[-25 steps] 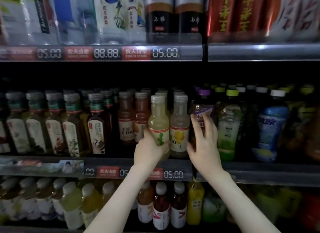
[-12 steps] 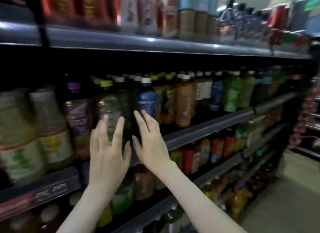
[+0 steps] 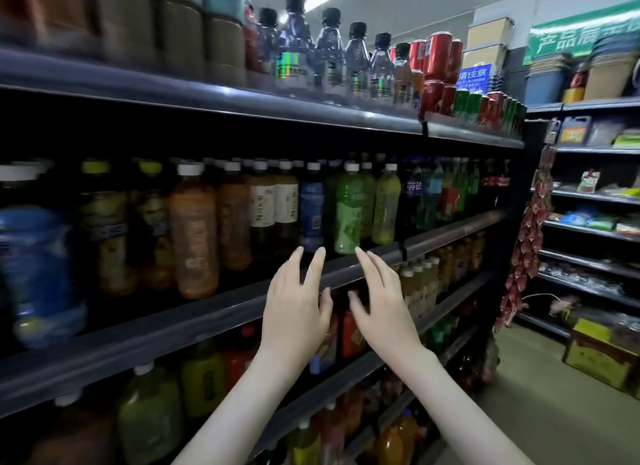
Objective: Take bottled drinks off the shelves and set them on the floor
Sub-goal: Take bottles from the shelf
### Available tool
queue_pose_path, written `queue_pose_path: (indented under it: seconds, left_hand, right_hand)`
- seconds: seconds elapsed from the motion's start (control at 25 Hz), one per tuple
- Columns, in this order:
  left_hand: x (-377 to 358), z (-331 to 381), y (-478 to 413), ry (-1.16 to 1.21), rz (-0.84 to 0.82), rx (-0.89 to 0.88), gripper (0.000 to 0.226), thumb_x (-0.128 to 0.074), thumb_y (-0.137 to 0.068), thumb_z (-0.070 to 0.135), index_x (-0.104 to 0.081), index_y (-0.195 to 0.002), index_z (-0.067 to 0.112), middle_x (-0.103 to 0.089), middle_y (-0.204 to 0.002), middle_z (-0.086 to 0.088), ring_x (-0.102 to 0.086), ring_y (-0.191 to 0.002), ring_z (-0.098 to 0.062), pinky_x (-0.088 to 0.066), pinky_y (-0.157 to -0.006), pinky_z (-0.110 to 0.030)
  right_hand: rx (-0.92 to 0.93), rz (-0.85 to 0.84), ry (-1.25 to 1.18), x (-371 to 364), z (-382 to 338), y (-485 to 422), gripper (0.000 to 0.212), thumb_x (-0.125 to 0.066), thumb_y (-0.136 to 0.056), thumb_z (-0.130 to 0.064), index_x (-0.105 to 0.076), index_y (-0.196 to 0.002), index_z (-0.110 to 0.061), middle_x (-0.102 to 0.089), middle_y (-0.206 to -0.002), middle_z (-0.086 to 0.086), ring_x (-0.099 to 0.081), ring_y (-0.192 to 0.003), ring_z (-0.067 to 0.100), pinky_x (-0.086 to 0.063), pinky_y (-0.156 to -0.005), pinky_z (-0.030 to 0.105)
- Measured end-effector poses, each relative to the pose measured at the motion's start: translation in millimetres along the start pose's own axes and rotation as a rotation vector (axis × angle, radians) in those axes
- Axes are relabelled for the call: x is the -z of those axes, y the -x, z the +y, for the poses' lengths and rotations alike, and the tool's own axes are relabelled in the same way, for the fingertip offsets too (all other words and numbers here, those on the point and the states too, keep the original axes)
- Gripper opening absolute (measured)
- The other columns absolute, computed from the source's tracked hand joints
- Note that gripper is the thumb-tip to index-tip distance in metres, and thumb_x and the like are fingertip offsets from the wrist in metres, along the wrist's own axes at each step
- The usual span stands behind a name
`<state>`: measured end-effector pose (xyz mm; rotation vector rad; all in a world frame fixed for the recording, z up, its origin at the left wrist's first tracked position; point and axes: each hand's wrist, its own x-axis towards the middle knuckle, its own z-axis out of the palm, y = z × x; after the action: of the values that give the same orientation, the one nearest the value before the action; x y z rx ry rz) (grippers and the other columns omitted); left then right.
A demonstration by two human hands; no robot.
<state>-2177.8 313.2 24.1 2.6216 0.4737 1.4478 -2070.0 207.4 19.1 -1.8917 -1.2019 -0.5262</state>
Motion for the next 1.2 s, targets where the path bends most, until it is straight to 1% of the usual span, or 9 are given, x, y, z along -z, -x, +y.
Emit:
queue_pose_path:
  seconds: [0.08,0.24,0.4,0.52,0.64,0.72,0.8,0.96,1.2]
  left_hand:
    - [-33,12,-17,-0.012,-0.022,0.02,0.062,-0.07,-0.082,0.017,-0.045,-0.139,0.014,-0.05,-0.134,-0.021,-0.053,-0.12,-0.035,-0.047,-0.094,-0.044]
    - [-98,16,-59,-0.054,-0.057,0.061,0.064,-0.065,-0.086,0.019,-0.038,-0.144,0.018,-0.048,-0.136,-0.02,-0.051,-0.119,-0.035,-0.049,-0.091,-0.042]
    - [-159,11,-105,-0.07,-0.084,0.16,0.071,-0.051,-0.095,0.024,-0.009,-0.152,0.029,-0.03,-0.148,-0.016,-0.041,-0.126,-0.032,-0.047,-0.092,-0.037]
    - [-191,8,-141,-0.061,-0.107,0.247,0.082,-0.047,-0.097,0.029,0.016,-0.147,0.037,-0.019,-0.15,-0.017,-0.038,-0.127,-0.034,-0.045,-0.092,-0.036]
    - [-214,4,-168,-0.077,-0.114,0.322,0.095,-0.05,-0.096,0.029,0.036,-0.136,0.04,-0.022,-0.147,-0.018,-0.042,-0.123,-0.034,-0.045,-0.089,-0.034]
    - [-223,2,-176,-0.111,-0.106,0.351,0.104,-0.052,-0.095,0.029,0.045,-0.129,0.04,-0.03,-0.139,-0.016,-0.049,-0.114,-0.03,-0.046,-0.083,-0.031]
    - [-227,2,-178,-0.138,-0.095,0.372,0.108,-0.055,-0.093,0.032,0.049,-0.124,0.041,-0.035,-0.132,-0.012,-0.052,-0.109,-0.028,-0.047,-0.081,-0.03]
    - [-232,6,-181,-0.184,-0.076,0.438,0.114,-0.058,-0.091,0.035,0.053,-0.119,0.043,-0.036,-0.128,-0.011,-0.051,-0.108,-0.027,-0.047,-0.078,-0.03]
    - [-249,23,-178,-0.334,-0.013,0.511,0.109,-0.058,-0.09,0.033,0.042,-0.133,0.036,-0.038,-0.133,-0.015,-0.051,-0.11,-0.031,-0.049,-0.069,-0.034]
  right_hand:
    - [-0.042,-0.037,-0.028,8,40,-11,0.066,-0.053,-0.097,-0.019,-0.018,-0.151,-0.033,-0.024,-0.154,-0.005,-0.012,-0.141,0.005,-0.035,-0.107,0.025]
    - [-0.066,-0.074,-0.1,2,103,-46,0.066,-0.052,-0.098,-0.02,-0.014,-0.15,-0.037,-0.02,-0.154,-0.008,-0.01,-0.141,0.002,-0.023,-0.102,0.017]
    - [-0.161,-0.036,-0.216,-9,164,-106,0.069,-0.05,-0.099,-0.021,-0.009,-0.151,-0.039,-0.02,-0.155,-0.006,-0.021,-0.142,0.014,-0.029,-0.097,0.019]
    - [-0.209,-0.019,-0.243,-15,204,-160,0.084,-0.053,-0.097,-0.018,0.006,-0.149,-0.045,-0.013,-0.159,0.0,-0.02,-0.144,0.021,-0.034,-0.099,0.027]
    - [-0.22,-0.064,-0.291,-26,235,-206,0.103,-0.062,-0.092,-0.017,0.021,-0.144,-0.048,-0.002,-0.161,0.0,-0.016,-0.146,0.021,-0.032,-0.103,0.029]
    - [-0.246,-0.101,-0.372,-34,250,-225,0.112,-0.068,-0.088,-0.021,0.026,-0.138,-0.054,-0.009,-0.161,-0.001,-0.023,-0.144,0.02,-0.031,-0.109,0.036]
    - [-0.251,-0.14,-0.375,-41,259,-233,0.115,-0.07,-0.087,-0.023,0.03,-0.135,-0.056,-0.019,-0.157,0.004,-0.036,-0.138,0.024,-0.039,-0.105,0.04]
    - [-0.185,-0.116,-0.18,-49,266,-237,0.113,-0.068,-0.088,-0.026,0.031,-0.14,-0.044,-0.031,-0.145,0.013,-0.051,-0.119,0.033,-0.049,-0.088,0.043]
    - [-0.086,-0.178,-0.238,-53,275,-233,0.112,-0.064,-0.09,-0.031,0.039,-0.132,-0.045,-0.029,-0.146,0.01,-0.046,-0.123,0.032,-0.047,-0.093,0.043]
